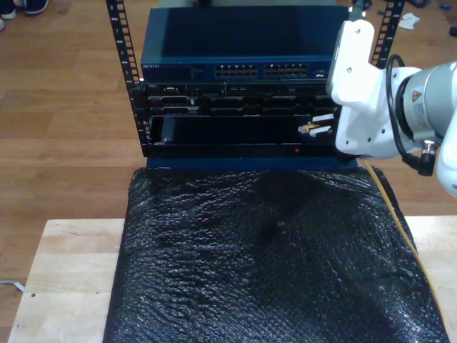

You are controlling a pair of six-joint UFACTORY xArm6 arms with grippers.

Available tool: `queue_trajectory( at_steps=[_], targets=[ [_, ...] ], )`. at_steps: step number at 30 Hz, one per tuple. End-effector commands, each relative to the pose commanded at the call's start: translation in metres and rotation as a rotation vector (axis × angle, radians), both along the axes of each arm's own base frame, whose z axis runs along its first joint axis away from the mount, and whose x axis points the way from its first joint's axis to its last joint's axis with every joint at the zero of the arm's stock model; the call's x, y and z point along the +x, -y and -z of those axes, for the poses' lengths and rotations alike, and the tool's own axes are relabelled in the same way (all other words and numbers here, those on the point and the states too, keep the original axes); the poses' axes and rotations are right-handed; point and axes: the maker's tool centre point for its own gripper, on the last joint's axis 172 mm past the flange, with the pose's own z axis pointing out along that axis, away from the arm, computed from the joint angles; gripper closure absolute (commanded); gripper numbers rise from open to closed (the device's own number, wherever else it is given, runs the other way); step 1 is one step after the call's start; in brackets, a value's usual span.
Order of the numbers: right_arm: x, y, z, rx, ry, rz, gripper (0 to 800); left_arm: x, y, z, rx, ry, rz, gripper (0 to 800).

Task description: Grab the cable and plug it in

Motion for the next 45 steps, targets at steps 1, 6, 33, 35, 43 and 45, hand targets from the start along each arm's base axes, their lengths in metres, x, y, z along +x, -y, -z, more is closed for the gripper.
queue_trajectory(
  at_steps=[1, 6, 33, 35, 43, 45],
  targets=[
    [0.0, 0.0, 0.0, 0.0, 0.0, 0.0, 800, -0.001, 0.003, 0.003, -0.001, -0.001, -0.002, 1],
    [0.0, 0.0, 0.001, 0.0, -0.001, 0.0, 800, -0.001, 0.002, 0.013, 0.028, 0.01, -0.02, 1],
    [0.025, -0.002, 0.006, -0.048, -0.006, -0.014, 800, -0.005, 0.005, 0.065, 0.093, 0.146, 0.0, 0],
    [0.031, -0.001, 0.004, -0.053, 0.004, -0.008, 800, -0.005, 0.006, 0.075, 0.114, 0.152, 0.003, 0],
    [0.057, 0.014, 0.005, -0.116, 0.097, 0.037, 800, -0.004, 0.001, 0.092, 0.177, 0.16, -0.004, 0],
    [0.063, 0.018, 0.004, -0.131, 0.123, 0.048, 800, -0.004, 0.002, 0.092, 0.176, 0.159, -0.008, 0]
  ],
)
